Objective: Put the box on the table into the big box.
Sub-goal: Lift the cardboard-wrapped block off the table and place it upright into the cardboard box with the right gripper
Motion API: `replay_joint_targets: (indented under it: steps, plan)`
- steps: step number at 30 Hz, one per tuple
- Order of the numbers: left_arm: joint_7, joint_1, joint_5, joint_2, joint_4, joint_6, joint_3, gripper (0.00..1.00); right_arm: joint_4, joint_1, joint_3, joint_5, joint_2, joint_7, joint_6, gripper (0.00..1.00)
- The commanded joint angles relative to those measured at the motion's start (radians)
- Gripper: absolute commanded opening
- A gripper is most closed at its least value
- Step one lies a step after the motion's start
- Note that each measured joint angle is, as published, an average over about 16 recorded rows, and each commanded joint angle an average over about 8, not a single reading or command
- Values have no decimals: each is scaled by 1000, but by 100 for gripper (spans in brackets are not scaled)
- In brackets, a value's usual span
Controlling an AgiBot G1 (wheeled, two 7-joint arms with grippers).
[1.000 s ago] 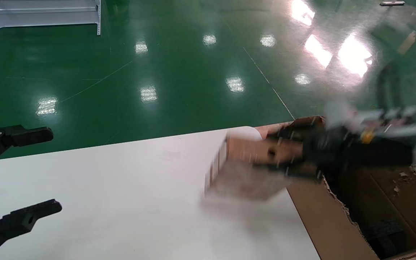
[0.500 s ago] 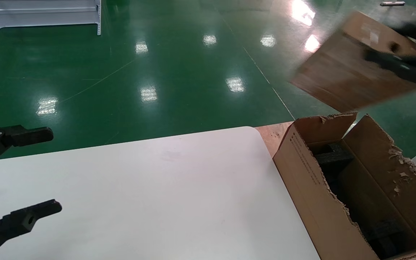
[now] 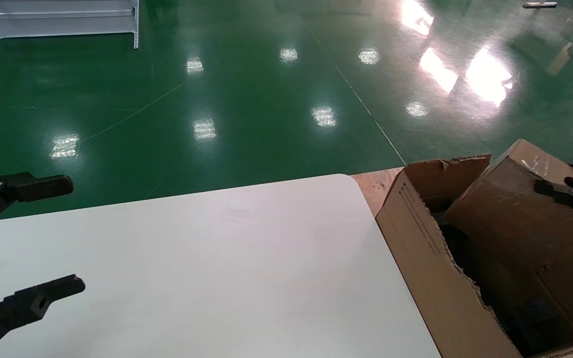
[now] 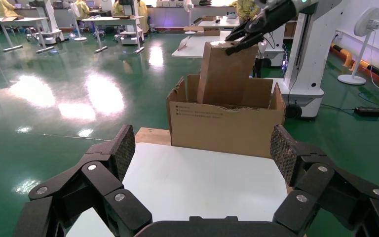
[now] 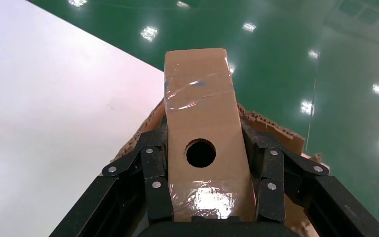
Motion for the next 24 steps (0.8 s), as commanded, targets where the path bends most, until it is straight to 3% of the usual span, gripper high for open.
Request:
replay_joint_targets:
  steps: [1, 7, 16, 24]
  plan:
    - [0, 0, 0, 0, 0, 0, 0, 100, -32, -52, -19, 60, -13, -13, 8, 0]
    - [0, 0, 0, 0, 0, 0, 0, 100, -143, -246, -3, 229, -78, -68, 8, 0]
    - [0, 0, 0, 0, 0, 0, 0, 100, -284, -519, 87, 436, -145, -67, -7, 0]
    - [0, 0, 0, 0, 0, 0, 0, 100, -378, -674, 168, 537, -166, -41, -2, 0]
